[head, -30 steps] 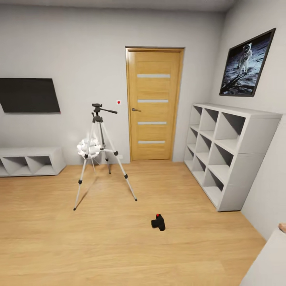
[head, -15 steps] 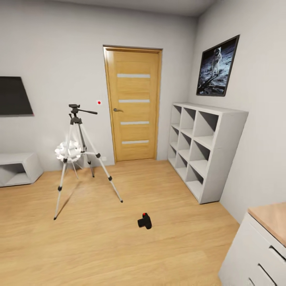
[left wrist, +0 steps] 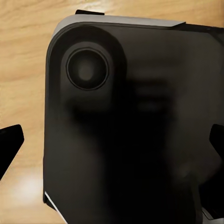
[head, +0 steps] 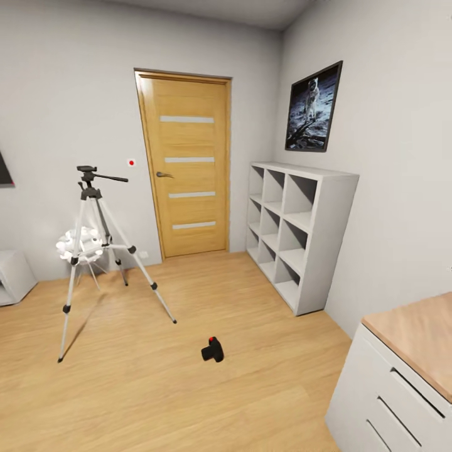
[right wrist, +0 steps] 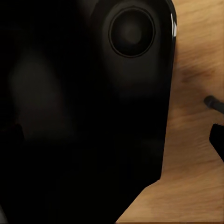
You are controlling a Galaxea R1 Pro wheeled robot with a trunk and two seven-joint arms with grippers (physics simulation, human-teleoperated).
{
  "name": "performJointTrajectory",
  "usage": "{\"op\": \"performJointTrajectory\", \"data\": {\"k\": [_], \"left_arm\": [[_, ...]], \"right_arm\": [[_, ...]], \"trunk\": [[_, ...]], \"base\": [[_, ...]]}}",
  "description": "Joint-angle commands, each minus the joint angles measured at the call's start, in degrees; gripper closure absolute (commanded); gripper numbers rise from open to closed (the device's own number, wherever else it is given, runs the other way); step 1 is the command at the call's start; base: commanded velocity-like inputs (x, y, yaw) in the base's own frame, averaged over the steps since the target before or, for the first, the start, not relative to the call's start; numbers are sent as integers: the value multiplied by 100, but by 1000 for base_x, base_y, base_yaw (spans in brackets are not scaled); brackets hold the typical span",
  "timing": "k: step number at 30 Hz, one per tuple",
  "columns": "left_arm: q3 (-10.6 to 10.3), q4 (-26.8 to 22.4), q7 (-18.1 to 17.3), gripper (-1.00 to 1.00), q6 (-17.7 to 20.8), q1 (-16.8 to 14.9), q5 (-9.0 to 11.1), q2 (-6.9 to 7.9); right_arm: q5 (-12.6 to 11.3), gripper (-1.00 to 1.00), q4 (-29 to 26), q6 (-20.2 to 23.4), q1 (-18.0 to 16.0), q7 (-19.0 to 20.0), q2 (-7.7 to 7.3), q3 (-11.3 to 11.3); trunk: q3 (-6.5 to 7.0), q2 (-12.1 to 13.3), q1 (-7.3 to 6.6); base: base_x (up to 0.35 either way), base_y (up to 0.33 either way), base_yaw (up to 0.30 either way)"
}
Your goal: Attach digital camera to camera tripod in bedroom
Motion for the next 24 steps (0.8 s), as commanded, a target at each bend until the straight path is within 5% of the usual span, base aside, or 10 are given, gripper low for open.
{"op": "performJointTrajectory", "data": {"k": [1,9,24], "left_arm": [[16,-5,-2,-100,-8,2,51,-1],[11,0,-5,-100,-7,2,55,1],[9,1,1,-100,2,2,63,3]], "right_arm": [[-2,-100,-1,5,0,-2,-1,2],[9,-100,-1,-19,0,15,-7,12],[66,-100,-1,-31,0,59,-14,35]], "trunk": [[-3,-2,0],[-3,-2,0],[-3,-2,0]], "base": [[0,0,-47],[68,0,-16],[295,0,-1]]}}
